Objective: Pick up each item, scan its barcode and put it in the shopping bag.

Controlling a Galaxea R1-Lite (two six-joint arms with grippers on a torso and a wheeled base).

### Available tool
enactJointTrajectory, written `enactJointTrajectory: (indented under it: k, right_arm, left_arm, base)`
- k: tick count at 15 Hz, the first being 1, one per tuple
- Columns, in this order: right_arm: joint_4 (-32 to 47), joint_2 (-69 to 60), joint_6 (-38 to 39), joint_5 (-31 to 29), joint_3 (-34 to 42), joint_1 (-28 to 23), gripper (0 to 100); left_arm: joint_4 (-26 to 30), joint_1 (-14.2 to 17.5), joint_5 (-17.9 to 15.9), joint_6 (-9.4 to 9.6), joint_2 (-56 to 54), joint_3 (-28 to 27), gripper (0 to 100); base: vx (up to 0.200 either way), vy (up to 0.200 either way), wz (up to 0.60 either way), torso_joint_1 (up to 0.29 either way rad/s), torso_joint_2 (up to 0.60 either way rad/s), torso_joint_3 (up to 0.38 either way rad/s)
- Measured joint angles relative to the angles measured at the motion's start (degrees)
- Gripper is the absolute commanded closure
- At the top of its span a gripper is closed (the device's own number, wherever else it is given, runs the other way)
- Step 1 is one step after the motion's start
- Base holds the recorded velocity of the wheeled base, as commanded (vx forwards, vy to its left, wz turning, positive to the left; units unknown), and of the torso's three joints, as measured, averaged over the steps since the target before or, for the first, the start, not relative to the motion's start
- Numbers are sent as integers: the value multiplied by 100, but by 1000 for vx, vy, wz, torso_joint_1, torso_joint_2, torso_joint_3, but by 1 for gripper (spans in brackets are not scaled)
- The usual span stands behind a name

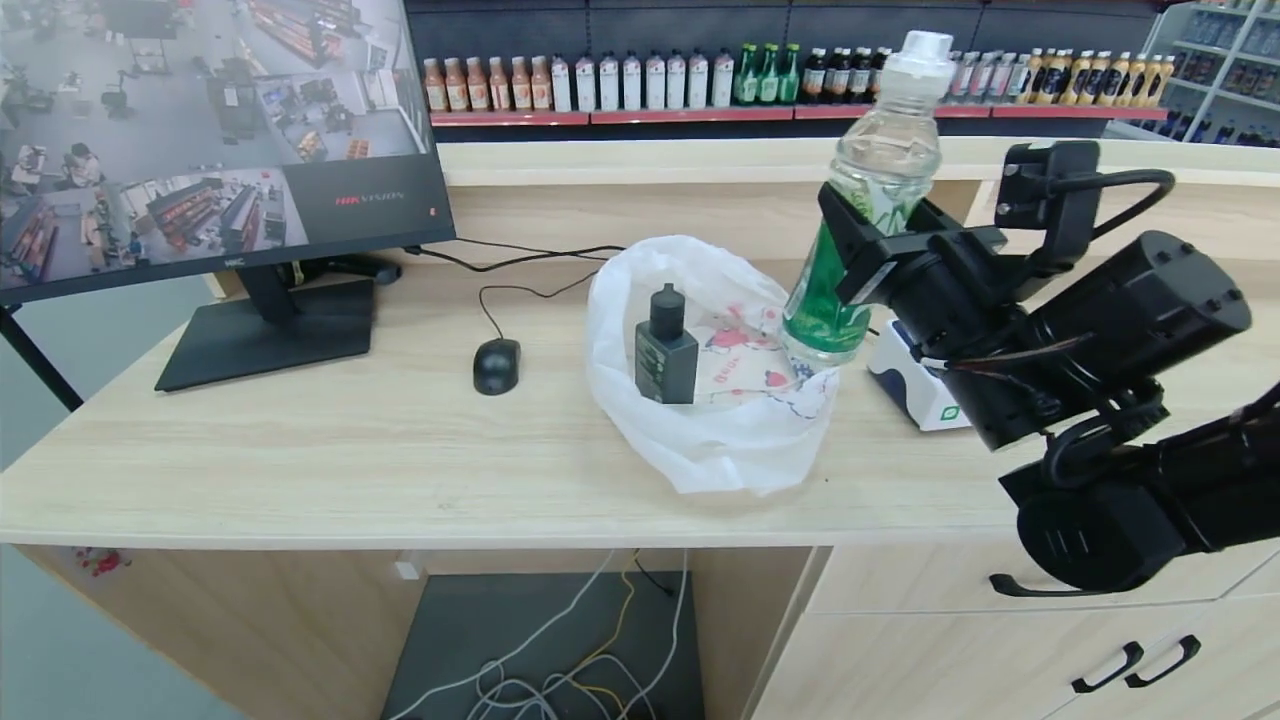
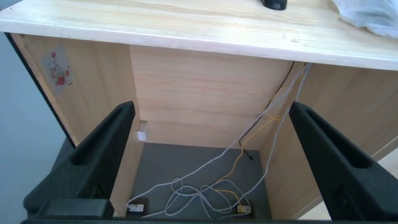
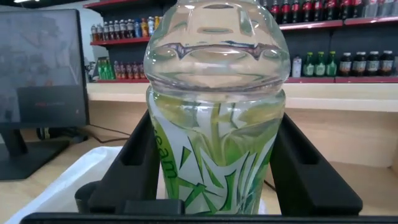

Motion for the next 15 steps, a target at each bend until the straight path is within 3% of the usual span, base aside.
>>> enactJointTrajectory:
  k: [4,8,15]
  right_arm:
    - [681,514,-11,83,-987,-24,100]
    - [731,1180,0,138,-1701,-72,100]
    - [538,2048,-46,340,-2194,-210,100]
  left_arm:
    - [0,0,0,-2,0,0,0]
    - [2,0,1,-2,0,0,0]
    - [0,0,1,-5,0,0,0]
  base:
    - [0,0,0,0,0,0]
    - [0,0,0,0,0,0]
    - [0,0,0,0,0,0]
